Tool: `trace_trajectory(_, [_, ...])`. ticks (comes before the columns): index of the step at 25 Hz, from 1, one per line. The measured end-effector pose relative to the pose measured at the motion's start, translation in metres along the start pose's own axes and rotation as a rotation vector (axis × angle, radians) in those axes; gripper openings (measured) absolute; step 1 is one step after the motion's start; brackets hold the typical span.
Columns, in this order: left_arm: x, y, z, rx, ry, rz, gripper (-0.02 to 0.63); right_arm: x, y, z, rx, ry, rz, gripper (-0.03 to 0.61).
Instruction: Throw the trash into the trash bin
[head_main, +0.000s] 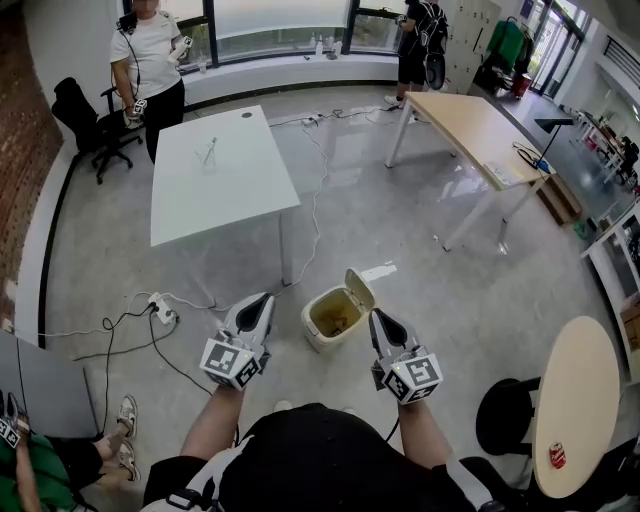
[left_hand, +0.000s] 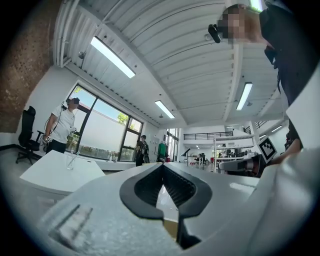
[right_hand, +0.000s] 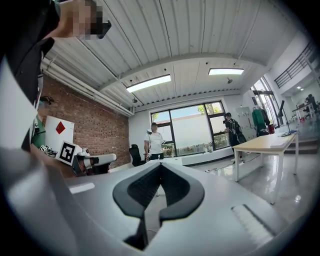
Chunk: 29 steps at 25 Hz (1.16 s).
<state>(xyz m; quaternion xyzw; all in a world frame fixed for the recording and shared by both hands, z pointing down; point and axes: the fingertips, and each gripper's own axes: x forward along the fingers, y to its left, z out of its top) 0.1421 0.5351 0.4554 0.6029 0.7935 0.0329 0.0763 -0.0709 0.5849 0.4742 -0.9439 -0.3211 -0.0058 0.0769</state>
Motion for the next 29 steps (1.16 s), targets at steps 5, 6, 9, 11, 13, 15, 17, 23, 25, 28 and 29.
trace_trajectory(5, [0.015,-0.04,0.0,-0.015,-0.042,0.003,0.003,-0.042,-0.052,-0.006,0.02,-0.004,-0.075,0.003])
trace_trajectory(6, [0.018,-0.047,0.001,-0.009,-0.045,-0.006,0.003,-0.047,-0.06,-0.007,0.026,-0.005,-0.085,0.003])
trace_trajectory(9, [0.028,-0.059,0.002,0.015,-0.046,-0.025,0.003,-0.049,-0.073,-0.007,0.018,-0.016,-0.093,0.003])
trace_trajectory(11, [0.033,-0.061,0.0,0.021,-0.041,-0.028,0.003,-0.047,-0.076,-0.005,0.006,-0.023,-0.082,0.003])
trace_trajectory(13, [0.033,-0.064,-0.003,0.023,-0.034,-0.026,0.003,-0.046,-0.075,-0.003,-0.001,-0.029,-0.068,0.003])
trace_trajectory(15, [0.031,-0.069,-0.003,0.023,-0.026,-0.027,0.003,-0.047,-0.073,0.001,-0.002,-0.035,-0.059,0.003])
trace_trajectory(17, [0.029,-0.073,-0.001,0.016,-0.019,-0.023,0.003,-0.049,-0.071,0.004,0.002,-0.037,-0.053,0.003])
trace_trajectory(23, [0.021,-0.069,-0.008,-0.005,0.0,-0.01,0.003,-0.054,-0.066,-0.002,0.01,-0.025,-0.052,0.003])
trace_trajectory(25, [0.02,-0.07,-0.008,-0.003,-0.003,-0.007,0.003,-0.057,-0.068,-0.003,0.008,-0.023,-0.057,0.003])
trace_trajectory(28, [0.022,-0.07,-0.005,0.004,-0.013,-0.008,0.003,-0.058,-0.071,-0.003,0.002,-0.022,-0.065,0.003])
trace_trajectory(29, [0.023,-0.07,-0.004,0.007,-0.016,-0.008,0.003,-0.059,-0.072,-0.002,0.001,-0.023,-0.068,0.004])
